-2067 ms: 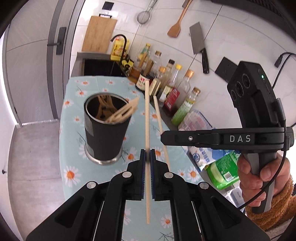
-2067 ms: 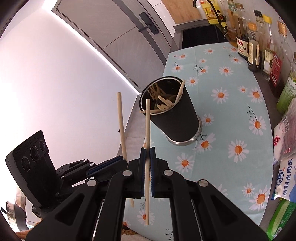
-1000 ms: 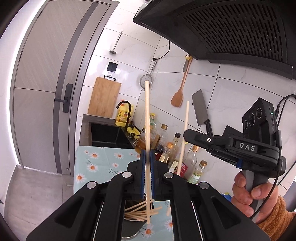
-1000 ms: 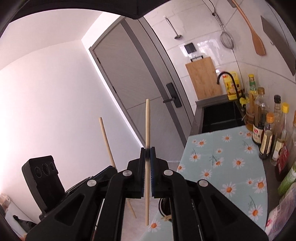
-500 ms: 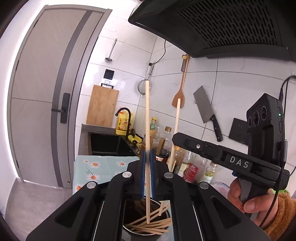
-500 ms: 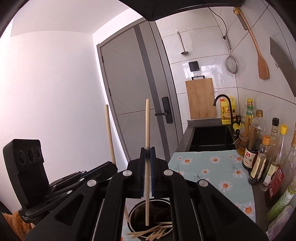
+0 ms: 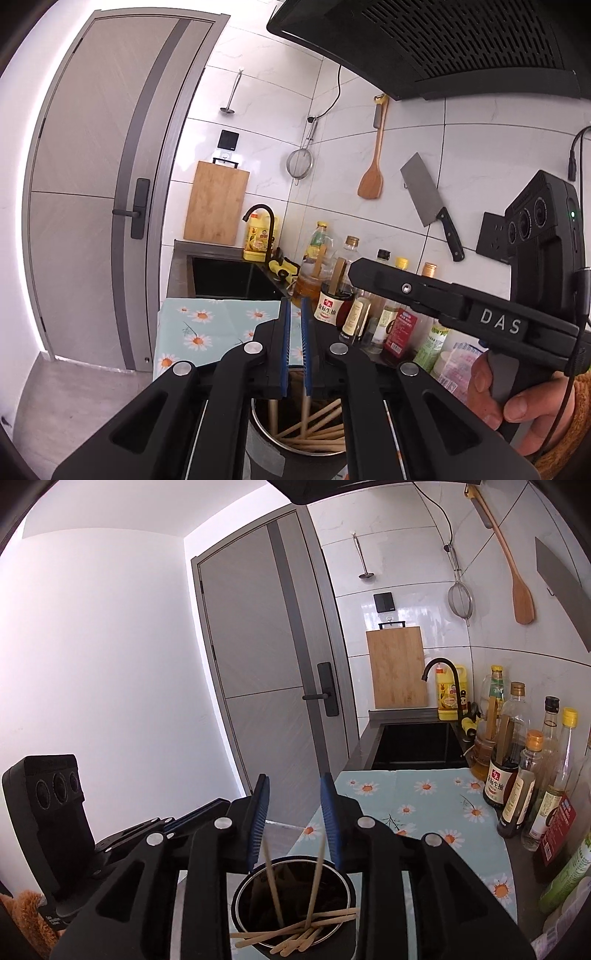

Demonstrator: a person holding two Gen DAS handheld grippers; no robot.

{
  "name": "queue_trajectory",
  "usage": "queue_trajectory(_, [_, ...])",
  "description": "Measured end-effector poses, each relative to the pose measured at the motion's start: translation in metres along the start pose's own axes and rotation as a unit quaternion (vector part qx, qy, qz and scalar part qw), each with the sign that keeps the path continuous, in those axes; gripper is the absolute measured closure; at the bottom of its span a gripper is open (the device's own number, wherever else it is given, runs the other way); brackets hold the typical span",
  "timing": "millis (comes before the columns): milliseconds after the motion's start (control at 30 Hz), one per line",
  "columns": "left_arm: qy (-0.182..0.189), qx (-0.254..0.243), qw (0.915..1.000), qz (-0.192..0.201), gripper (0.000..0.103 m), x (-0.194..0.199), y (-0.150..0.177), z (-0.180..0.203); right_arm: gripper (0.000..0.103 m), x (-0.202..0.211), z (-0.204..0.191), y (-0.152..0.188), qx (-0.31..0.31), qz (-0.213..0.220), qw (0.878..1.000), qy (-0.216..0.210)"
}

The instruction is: Organize utensils

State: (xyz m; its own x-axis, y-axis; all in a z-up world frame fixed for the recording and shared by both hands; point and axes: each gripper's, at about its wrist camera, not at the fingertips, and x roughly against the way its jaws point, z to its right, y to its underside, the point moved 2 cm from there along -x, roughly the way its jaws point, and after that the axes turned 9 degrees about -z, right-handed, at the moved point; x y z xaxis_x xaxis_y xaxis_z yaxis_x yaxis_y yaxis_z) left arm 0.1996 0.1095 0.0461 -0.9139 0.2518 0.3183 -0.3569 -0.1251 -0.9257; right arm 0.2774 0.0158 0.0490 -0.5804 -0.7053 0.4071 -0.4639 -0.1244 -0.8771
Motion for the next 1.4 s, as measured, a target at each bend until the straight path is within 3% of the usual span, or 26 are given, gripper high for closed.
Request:
queue_trajectory(67, [0.004,0.007,1.0000,-0.002,0.096,0.001,0.002,-0.001,0.072,0.007,0.001,0.001,-0.015,0.005,1.000,-0.003])
queue_trajectory(133, [0.004,0.008,1.0000,-0.002,0.076,0.004,0.002,0.000,0.067,0.014,0.001,0.001,-0.027,0.013,1.000,-0.003])
queue_trajectory(200, [0.003,0.011,0.9999,-0.002,0.067,0.008,0.003,0.000,0.065,0.022,-0.003,0.000,-0.028,0.020,0.999,-0.004])
queue_trajectory(300, [0.002,0.010,0.9999,-0.008,0.067,0.013,0.003,0.001,0.058,0.037,-0.008,0.002,-0.026,0.028,0.999,-0.003])
queue_trajectory(367, [-0.007,0.005,0.9999,-0.007,0.067,0.019,0.003,0.002,0.038,0.046,-0.010,0.004,-0.024,0.029,0.999,0.003])
queue_trajectory(467, [-0.027,-0.007,0.9996,-0.009,0.066,0.029,0.003,0.008,0.031,0.061,-0.012,0.011,-0.023,0.027,0.999,0.009])
queue_trajectory(533, [-0.041,-0.011,0.9990,-0.016,0.051,0.035,0.002,0.012,0.019,0.072,-0.012,0.016,-0.028,0.028,0.999,0.006])
queue_trajectory(633, [-0.048,-0.011,0.9986,-0.020,0.044,0.047,0.000,0.019,0.006,0.090,-0.015,0.022,-0.029,0.027,0.999,0.002])
queue_trajectory(667, [-0.055,-0.016,0.9981,-0.020,0.040,0.052,-0.001,0.023,0.005,0.097,-0.016,0.023,-0.028,0.029,0.999,0.003])
queue_trajectory(733, [-0.063,-0.024,0.9975,-0.020,0.020,0.061,-0.002,0.030,0.005,0.108,-0.016,0.027,-0.028,0.028,0.999,0.006])
queue_trajectory(833, [-0.076,-0.020,0.9964,-0.034,0.007,0.072,-0.001,0.038,0.005,0.126,-0.016,0.033,-0.032,0.029,0.999,-0.003])
queue_trajectory(1033, [-0.082,-0.011,0.9943,-0.068,0.006,0.093,0.011,0.054,0.005,0.160,-0.016,0.053,-0.026,0.012,1.000,-0.003])
queue_trajectory(1400, [-0.105,0.019,0.9855,-0.132,0.006,0.124,0.063,0.099,0.005,0.208,-0.019,0.106,0.012,-0.054,0.998,-0.005])
